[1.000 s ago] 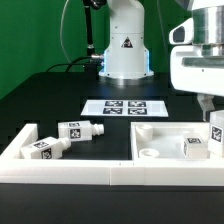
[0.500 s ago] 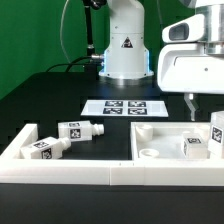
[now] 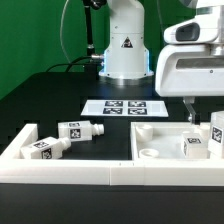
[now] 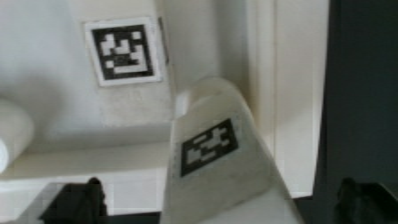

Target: Assemble one leg

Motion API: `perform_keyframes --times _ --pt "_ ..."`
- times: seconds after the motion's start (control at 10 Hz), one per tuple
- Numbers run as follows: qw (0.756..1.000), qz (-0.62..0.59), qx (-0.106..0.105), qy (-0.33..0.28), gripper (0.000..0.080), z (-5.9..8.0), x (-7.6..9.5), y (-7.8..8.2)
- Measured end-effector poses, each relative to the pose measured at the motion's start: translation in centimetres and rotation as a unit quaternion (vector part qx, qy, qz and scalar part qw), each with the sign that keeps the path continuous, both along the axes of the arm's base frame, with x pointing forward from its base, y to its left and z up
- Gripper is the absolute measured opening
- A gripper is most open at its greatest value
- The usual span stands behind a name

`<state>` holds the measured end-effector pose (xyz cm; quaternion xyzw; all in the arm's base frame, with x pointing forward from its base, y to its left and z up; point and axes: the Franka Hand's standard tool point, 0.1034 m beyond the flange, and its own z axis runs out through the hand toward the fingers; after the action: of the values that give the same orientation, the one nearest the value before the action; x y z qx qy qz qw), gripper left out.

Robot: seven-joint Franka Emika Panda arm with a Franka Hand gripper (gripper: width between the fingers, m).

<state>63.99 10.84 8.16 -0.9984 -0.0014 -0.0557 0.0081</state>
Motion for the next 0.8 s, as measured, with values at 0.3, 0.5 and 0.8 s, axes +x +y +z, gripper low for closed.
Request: perform_keyframes --times 0.3,0.5,0.8 --pt "0.997 0.077 -0.008 -0.004 0.0649 -0.06 0.06 0.24" --pt "0.996 0.091 -0.009 -0.004 0.0396 -0.09 0.04 0.28" --pt "0.996 0.085 -0.008 -0.003 0.0285 -0.13 0.03 0.26"
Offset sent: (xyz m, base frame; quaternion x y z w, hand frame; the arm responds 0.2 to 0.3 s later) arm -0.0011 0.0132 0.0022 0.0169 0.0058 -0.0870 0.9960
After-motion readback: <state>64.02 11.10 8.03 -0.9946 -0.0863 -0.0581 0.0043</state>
